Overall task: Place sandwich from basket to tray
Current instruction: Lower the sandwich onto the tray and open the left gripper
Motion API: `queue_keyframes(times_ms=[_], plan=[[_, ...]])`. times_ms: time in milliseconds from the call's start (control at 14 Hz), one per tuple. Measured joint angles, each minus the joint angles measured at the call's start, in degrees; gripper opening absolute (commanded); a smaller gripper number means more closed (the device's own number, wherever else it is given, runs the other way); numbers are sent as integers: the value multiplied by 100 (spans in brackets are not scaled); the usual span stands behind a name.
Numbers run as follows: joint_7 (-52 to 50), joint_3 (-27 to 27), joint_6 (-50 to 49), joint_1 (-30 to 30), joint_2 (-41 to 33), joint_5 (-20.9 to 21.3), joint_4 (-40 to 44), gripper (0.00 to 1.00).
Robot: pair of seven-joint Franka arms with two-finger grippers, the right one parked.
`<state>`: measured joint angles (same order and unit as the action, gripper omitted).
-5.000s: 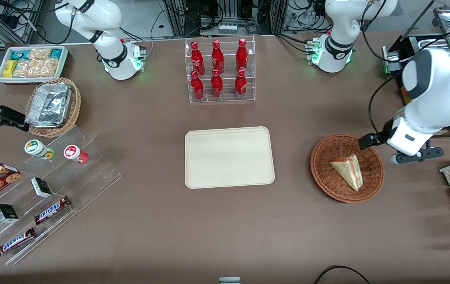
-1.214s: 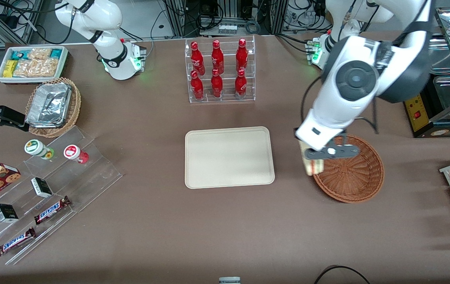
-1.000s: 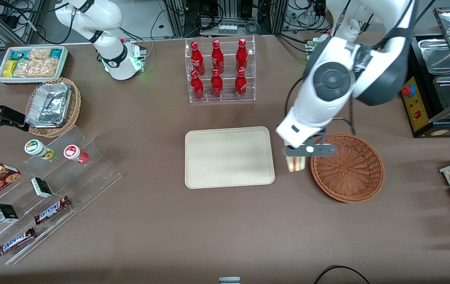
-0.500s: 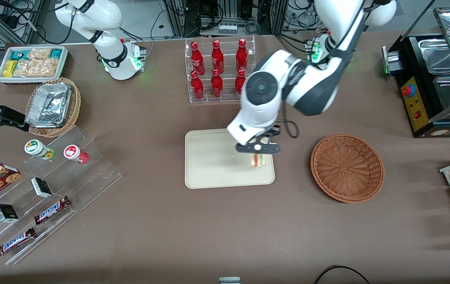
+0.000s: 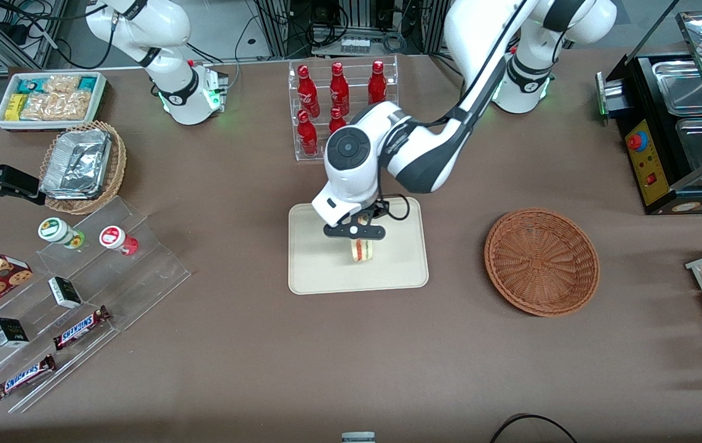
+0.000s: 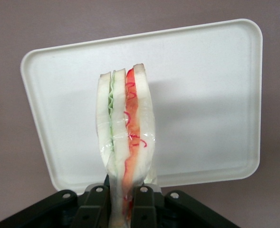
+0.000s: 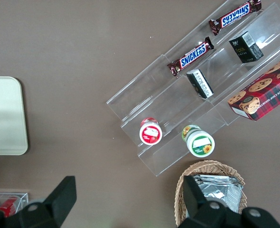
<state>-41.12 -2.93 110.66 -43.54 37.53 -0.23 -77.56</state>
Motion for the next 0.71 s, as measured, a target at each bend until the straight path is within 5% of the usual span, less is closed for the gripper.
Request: queue_keyframes(times_ms=[714], plan=[[-106,1,713,-62,697,0,3,0]])
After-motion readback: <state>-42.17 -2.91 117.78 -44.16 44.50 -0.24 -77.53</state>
